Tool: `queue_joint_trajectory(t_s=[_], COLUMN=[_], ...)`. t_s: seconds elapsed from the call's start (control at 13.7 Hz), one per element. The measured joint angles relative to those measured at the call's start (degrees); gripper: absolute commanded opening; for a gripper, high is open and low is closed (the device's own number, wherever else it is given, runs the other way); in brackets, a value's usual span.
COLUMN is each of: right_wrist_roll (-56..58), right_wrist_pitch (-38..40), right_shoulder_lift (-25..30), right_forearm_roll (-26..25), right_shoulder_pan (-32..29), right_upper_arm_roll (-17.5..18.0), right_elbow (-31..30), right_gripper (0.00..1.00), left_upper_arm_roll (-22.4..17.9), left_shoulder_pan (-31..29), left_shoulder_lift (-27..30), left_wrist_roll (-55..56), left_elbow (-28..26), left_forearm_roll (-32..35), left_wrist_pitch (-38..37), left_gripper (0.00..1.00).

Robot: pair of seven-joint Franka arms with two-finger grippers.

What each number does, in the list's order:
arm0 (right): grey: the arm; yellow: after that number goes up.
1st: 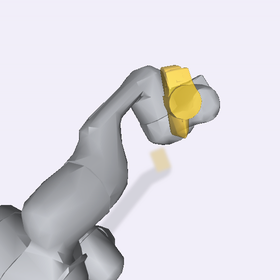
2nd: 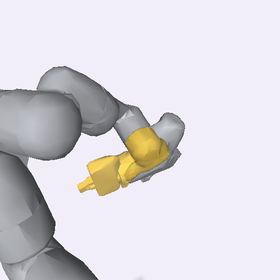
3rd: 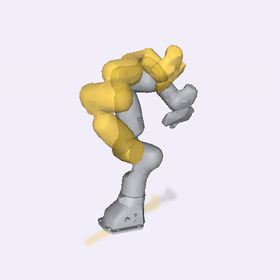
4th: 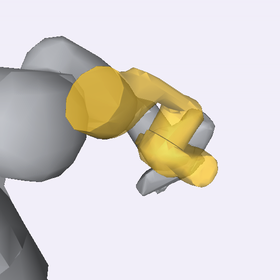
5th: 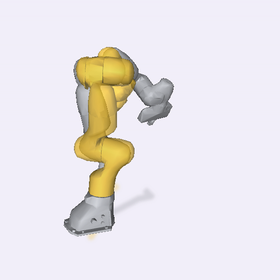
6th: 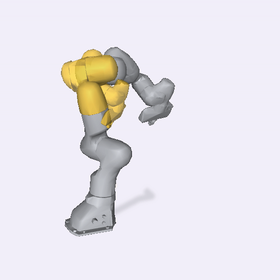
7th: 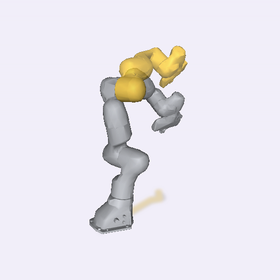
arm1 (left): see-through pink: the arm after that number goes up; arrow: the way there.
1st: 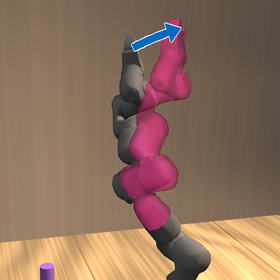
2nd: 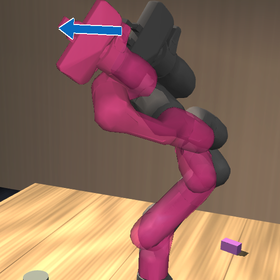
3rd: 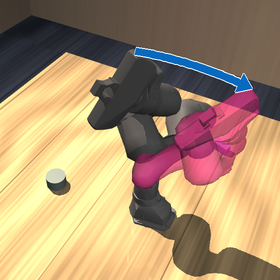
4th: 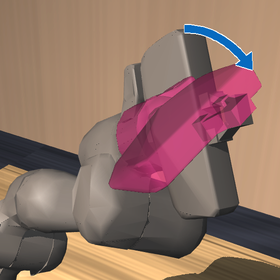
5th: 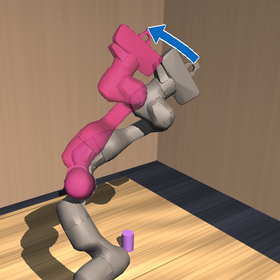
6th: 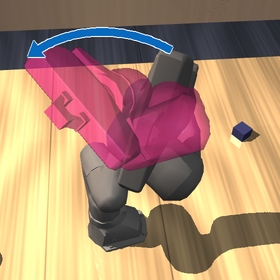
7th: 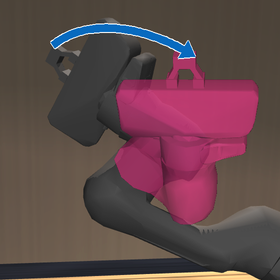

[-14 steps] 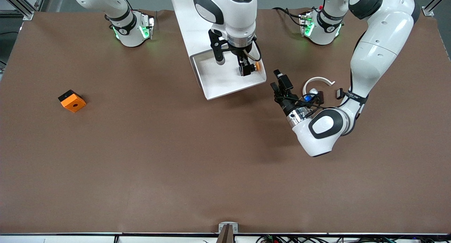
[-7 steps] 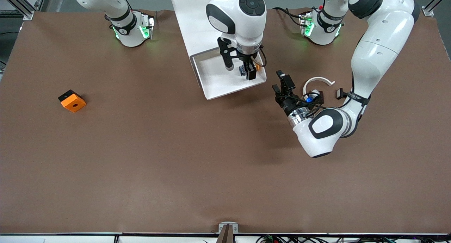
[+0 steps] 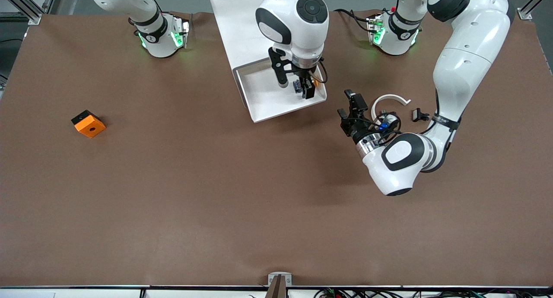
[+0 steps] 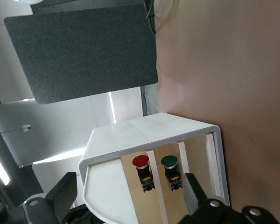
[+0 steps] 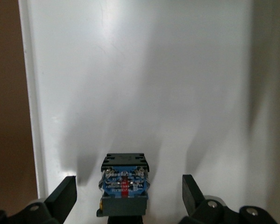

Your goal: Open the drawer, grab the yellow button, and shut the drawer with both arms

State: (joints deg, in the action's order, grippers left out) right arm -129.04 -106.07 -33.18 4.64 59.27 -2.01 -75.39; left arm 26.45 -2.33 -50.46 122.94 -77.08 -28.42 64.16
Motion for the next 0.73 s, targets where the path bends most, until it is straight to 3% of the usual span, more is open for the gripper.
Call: queue_joint_trajectory(t_s=[0.07, 0.15, 0.22, 0.73], right_wrist_roll=[0.0, 0.0, 0.0, 0.6], right_wrist_pitch=[-0.3, -0.6, -0.8, -0.5], right_shoulder_lift=[-0.3, -0.4, -0.4, -0.3], right_forearm_roll=[-0.1, -0.2, -0.3, -0.4], right_shoulder_pan=[0.2, 0.3, 0.4, -0.9], right_upper_arm_roll=[0.0, 0.0, 0.0, -1.0], right_elbow=[0.0, 0.0, 0.0, 1.9], right_gripper=[0.57, 0.15, 0.00, 0.00], left_upper_arm_roll=[0.2, 0.3, 0.4, 4.3], left_shoulder_pan=[0.0, 0.1, 0.1, 0.2], left_shoulder_lift=[0.0, 0.0, 0.0, 0.0], left_wrist_roll=[-0.9, -2.2, -3.5, -13.4], left_elbow=[0.3, 0.6, 0.9, 2.7], left_forearm_roll=[0.8, 1.5, 2.5, 13.9], left_wrist_pitch=[0.1, 0.2, 0.4, 5.3], left_gripper=[1.00, 1.00, 1.00, 1.00])
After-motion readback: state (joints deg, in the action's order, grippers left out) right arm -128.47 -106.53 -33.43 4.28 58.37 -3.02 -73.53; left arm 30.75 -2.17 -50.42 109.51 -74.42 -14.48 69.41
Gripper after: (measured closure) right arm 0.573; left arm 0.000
